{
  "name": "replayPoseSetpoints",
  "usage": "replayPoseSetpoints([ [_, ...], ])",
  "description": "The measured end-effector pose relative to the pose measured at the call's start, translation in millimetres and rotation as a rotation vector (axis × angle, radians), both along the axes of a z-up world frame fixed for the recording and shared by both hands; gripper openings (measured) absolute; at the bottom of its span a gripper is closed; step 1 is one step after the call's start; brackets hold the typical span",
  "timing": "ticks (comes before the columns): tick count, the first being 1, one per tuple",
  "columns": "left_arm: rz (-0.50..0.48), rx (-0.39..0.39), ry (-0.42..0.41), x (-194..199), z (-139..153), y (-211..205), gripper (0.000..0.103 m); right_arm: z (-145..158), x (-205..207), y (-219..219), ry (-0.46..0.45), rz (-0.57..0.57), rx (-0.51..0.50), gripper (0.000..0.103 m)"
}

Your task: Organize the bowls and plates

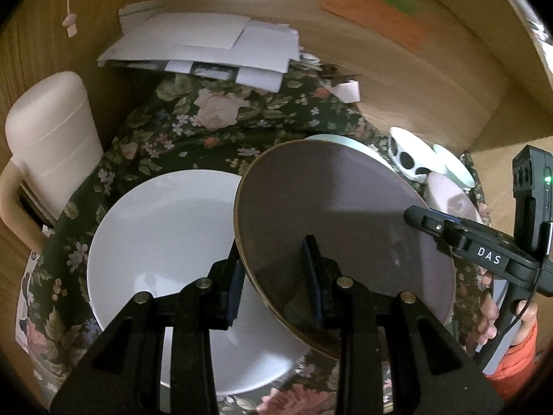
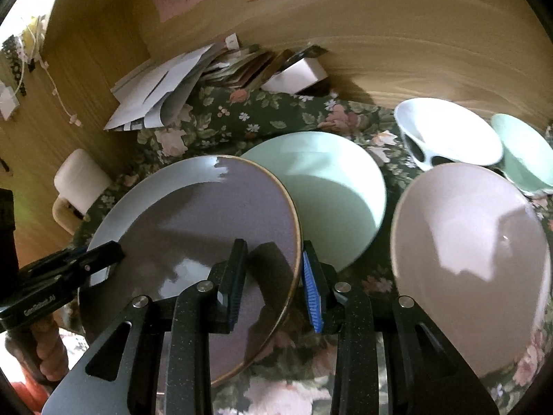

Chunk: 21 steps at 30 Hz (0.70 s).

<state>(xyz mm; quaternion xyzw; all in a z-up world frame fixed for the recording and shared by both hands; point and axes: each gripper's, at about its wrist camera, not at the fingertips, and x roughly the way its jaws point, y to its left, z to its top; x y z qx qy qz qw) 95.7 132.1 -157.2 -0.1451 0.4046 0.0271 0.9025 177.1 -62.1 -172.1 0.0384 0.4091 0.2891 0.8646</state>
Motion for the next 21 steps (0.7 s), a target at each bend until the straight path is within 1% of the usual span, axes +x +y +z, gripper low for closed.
replayPoseSetpoints([
  [11,-0.051,-0.001,-0.034,-16,12,-25,0.031,9,-32,-32,-0.043,-0.054,0.013,0.028],
  [21,-0.1,0.009,-0.03,-31,10,-50,0.031,3,-57,-59,-0.032,-0.096,0.031,0.028],
])
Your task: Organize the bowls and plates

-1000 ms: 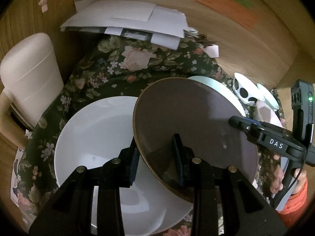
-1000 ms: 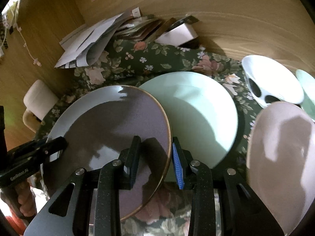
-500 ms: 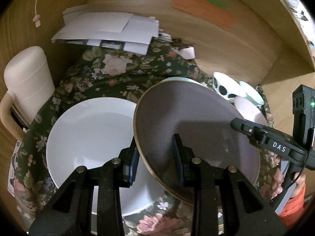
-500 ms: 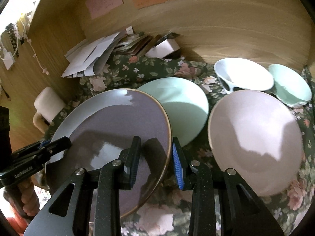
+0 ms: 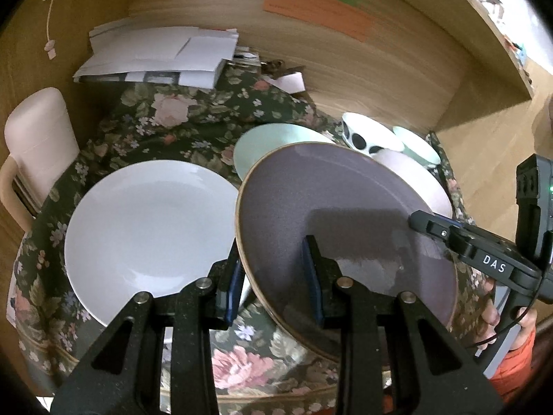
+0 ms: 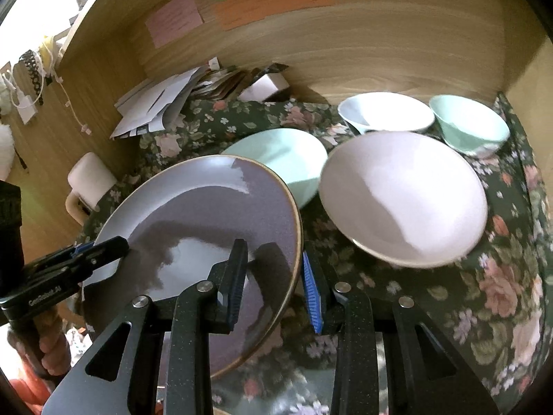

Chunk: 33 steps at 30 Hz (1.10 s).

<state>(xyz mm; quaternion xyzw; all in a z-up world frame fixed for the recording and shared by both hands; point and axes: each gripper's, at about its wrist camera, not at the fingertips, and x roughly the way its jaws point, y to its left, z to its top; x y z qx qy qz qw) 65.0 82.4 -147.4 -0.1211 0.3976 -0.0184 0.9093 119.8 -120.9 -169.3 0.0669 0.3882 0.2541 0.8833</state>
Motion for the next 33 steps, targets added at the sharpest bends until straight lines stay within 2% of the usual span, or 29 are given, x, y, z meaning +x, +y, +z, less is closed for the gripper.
replayPoseSetpoints([
  [16,-0.064,-0.015,0.059,-8,-20,-33,0.031,-23,-25,-33,0.051,-0.058,0.002,0.028],
  [33,-0.106,-0.036,0.159,17,-52,-47,0.031,-54,-17,-47,0.122,-0.114,-0.021,0.028],
])
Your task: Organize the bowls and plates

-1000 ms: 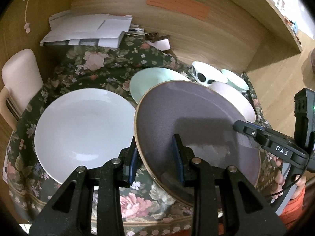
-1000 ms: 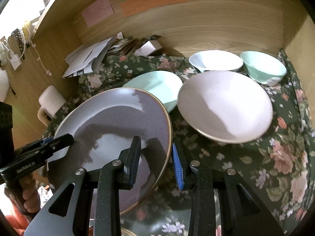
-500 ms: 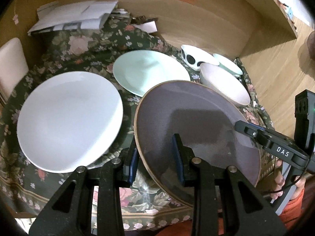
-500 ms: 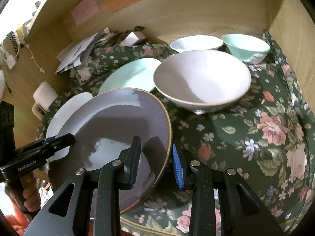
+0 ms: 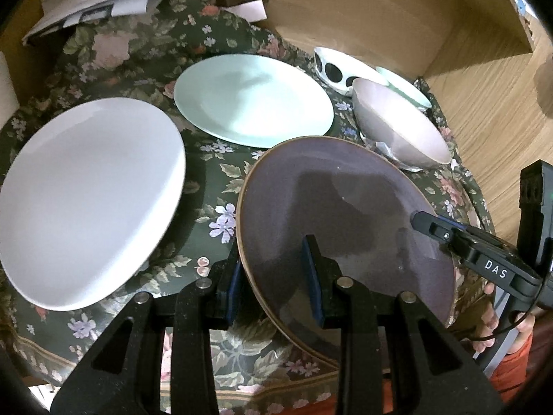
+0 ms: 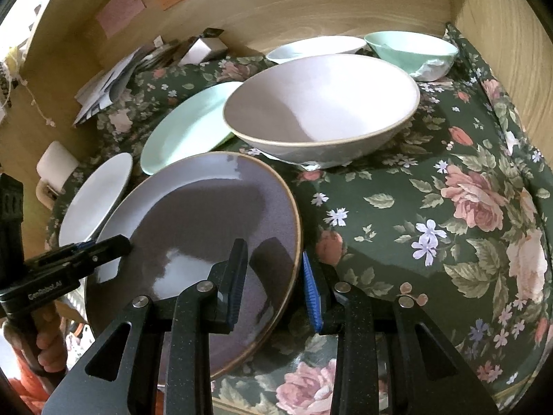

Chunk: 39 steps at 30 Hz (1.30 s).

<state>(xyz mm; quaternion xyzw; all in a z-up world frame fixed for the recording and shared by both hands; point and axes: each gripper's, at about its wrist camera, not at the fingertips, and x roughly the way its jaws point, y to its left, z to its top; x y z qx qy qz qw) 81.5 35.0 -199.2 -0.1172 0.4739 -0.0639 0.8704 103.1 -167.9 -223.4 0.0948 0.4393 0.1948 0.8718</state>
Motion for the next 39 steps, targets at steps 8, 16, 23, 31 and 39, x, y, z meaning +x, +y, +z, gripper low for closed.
replayPoseSetpoints([
  [8,-0.001,-0.006,0.009,8,-5,-1,0.032,-3,4,-1,0.002,0.003,-0.014,0.028],
  [16,0.012,0.009,-0.002,8,-2,3,0.031,15,-4,5,-0.064,0.018,-0.096,0.031],
  [23,0.036,0.061,-0.08,-2,19,8,0.044,41,-12,7,-0.137,0.031,-0.072,0.037],
  [31,0.086,0.139,-0.205,-21,47,20,0.068,67,-20,32,-0.225,0.077,-0.048,0.053],
  [39,0.158,0.171,-0.254,-38,65,46,0.07,75,-19,71,-0.259,0.179,-0.024,0.062],
])
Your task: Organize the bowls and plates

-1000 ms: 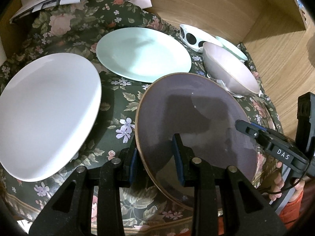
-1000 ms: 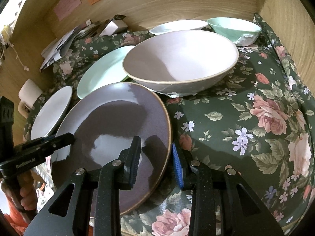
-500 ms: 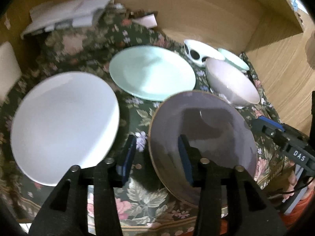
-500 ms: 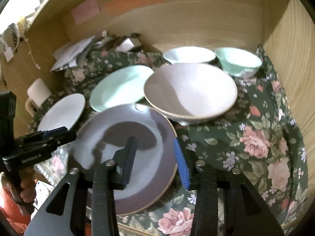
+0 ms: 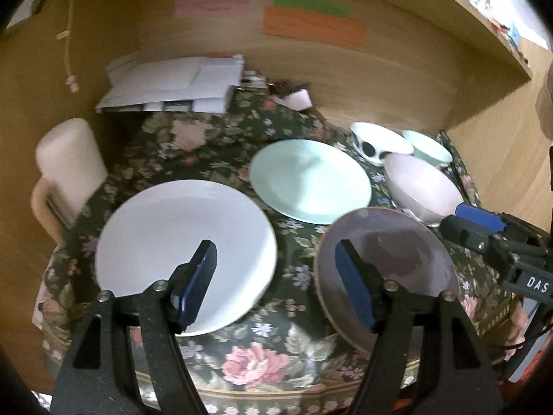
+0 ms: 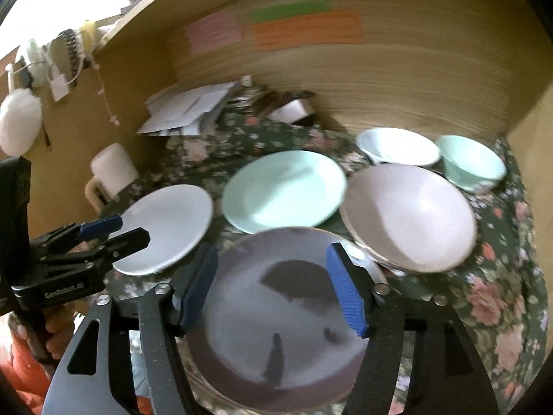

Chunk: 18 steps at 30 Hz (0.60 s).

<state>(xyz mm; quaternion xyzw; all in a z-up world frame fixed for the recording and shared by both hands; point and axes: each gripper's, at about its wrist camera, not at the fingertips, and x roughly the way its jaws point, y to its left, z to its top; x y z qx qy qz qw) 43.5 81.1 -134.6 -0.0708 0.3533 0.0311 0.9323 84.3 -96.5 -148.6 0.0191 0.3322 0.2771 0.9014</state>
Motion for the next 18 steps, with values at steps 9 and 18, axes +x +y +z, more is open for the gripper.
replayPoseSetpoints([
  [9,0.12,-0.011,0.003,-14,-2,45,0.07,-7,13,49,0.032,0.108,-0.017,0.062],
  [18,0.216,-0.024,0.045,-18,-20,91,0.07,-21,32,94,0.1,0.182,-0.071,0.062],
])
